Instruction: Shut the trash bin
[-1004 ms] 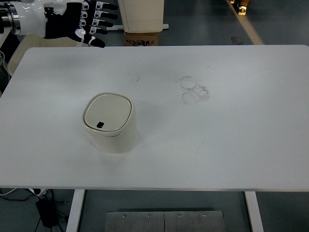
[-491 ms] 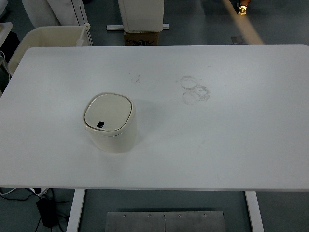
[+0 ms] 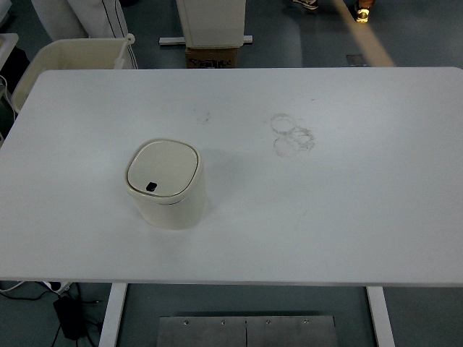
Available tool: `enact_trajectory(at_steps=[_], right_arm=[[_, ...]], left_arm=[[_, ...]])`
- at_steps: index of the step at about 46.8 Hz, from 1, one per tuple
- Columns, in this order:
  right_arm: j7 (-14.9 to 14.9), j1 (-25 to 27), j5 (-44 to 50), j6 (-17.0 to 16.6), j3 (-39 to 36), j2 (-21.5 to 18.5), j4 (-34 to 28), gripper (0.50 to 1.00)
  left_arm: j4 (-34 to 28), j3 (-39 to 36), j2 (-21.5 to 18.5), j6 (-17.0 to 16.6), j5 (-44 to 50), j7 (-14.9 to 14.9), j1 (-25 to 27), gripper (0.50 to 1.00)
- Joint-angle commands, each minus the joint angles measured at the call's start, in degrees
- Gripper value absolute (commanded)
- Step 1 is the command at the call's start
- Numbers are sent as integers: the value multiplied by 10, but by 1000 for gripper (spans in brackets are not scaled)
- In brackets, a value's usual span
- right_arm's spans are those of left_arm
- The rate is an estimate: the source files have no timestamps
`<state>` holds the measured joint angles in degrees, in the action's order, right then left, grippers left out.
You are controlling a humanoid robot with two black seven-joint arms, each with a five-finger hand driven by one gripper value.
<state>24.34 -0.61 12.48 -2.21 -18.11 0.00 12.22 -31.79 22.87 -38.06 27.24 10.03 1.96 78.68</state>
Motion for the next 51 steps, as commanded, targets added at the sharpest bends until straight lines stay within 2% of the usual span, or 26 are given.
enact_trajectory(at_steps=[1, 5, 19, 31, 51], right_arm=[[0, 0, 0, 0, 0, 0, 0, 991], [0, 1, 0, 0, 0, 0, 0, 991], [0, 1, 0, 0, 0, 0, 0, 991], [0, 3, 0, -1, 0, 0, 0, 991], [0, 3, 0, -1, 1, 0, 4, 991]], left_arm=[[30, 0, 3, 0, 11, -26, -10, 1000], [49, 4, 4, 0, 29, -41, -23, 1000], [57, 38, 1, -1, 98, -42, -99, 1000], [57, 96, 1, 0, 100, -43, -181, 1000], [57, 103, 4, 0, 101, -44, -271, 1000]])
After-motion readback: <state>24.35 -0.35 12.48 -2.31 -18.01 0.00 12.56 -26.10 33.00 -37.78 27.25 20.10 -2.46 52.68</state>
